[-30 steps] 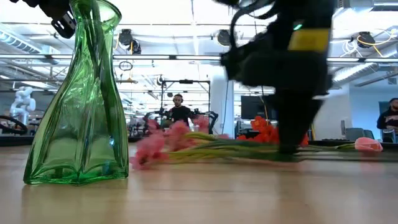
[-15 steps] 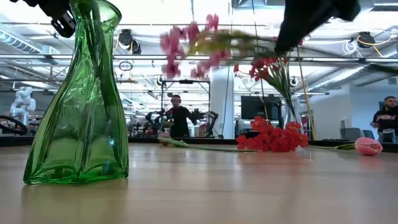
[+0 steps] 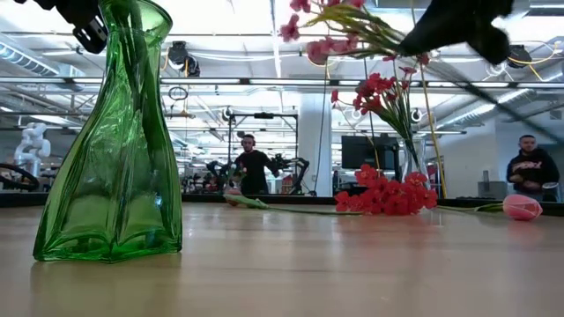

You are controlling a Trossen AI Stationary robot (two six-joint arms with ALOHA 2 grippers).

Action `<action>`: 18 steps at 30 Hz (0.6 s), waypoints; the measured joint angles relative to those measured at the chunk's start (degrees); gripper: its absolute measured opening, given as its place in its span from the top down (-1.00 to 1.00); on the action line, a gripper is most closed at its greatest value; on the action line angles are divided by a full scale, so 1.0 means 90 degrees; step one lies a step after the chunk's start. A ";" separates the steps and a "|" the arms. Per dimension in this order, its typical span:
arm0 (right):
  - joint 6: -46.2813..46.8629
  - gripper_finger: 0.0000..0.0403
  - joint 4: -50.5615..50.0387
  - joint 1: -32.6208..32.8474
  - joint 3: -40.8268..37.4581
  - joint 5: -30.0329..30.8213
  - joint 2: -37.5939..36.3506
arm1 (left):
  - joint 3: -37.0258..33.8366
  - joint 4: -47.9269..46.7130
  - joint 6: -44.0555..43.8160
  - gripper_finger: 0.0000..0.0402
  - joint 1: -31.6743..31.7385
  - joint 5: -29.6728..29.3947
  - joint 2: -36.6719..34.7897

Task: Sort flowers into vase by color
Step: Put the pink flowers into the green vase

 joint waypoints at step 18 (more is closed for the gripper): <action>-0.5769 1.00 1.0719 -0.2047 -0.2159 -0.4419 0.0497 | 0.0000 0.0000 -0.0041 0.50 0.0002 -0.0492 0.0000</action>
